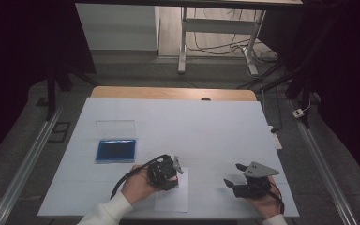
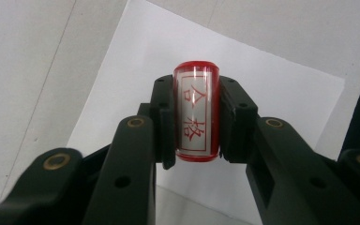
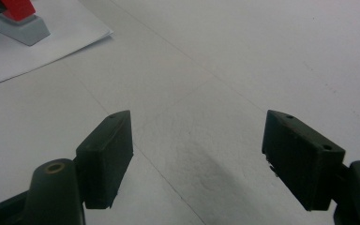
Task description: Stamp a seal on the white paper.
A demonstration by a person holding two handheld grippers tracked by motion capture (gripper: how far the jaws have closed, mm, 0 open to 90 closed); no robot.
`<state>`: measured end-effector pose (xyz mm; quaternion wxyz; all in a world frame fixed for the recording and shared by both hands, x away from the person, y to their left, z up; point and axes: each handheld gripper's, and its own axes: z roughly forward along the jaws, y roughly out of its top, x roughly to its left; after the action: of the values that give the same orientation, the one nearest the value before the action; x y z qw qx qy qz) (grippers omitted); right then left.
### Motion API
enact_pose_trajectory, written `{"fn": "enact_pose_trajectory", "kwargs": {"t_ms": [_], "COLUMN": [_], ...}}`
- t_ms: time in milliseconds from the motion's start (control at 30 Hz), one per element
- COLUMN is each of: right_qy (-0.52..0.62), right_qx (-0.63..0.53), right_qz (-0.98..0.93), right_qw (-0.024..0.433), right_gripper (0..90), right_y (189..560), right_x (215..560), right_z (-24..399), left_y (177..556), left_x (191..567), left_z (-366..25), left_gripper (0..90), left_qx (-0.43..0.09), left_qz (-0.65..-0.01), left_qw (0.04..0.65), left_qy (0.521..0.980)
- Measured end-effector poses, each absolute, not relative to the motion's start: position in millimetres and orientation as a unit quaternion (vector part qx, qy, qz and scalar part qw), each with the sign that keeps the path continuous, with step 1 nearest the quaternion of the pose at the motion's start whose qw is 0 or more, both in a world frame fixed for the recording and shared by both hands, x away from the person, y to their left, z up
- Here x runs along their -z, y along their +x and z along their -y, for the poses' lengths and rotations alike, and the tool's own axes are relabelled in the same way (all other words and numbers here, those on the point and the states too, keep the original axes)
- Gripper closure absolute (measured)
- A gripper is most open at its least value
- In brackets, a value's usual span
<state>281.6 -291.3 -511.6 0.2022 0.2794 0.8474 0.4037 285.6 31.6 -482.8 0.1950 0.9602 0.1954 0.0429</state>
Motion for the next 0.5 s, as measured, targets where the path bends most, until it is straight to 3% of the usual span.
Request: {"fn": "enact_pose_trajectory", "kwargs": {"t_ms": [500], "right_qy": [0.279], "right_qx": [-0.401], "right_qz": [-0.849], "right_qw": [0.201], "right_gripper": [24.3], "right_y": [281.0], "right_x": [511.9], "right_z": [289.3], "left_y": [286.3], "left_x": [485.3], "left_z": [-25.5], "left_gripper": [71.0], "left_qx": [-0.041], "left_qz": [-0.205], "left_qw": [0.171], "left_qy": [0.963]}}
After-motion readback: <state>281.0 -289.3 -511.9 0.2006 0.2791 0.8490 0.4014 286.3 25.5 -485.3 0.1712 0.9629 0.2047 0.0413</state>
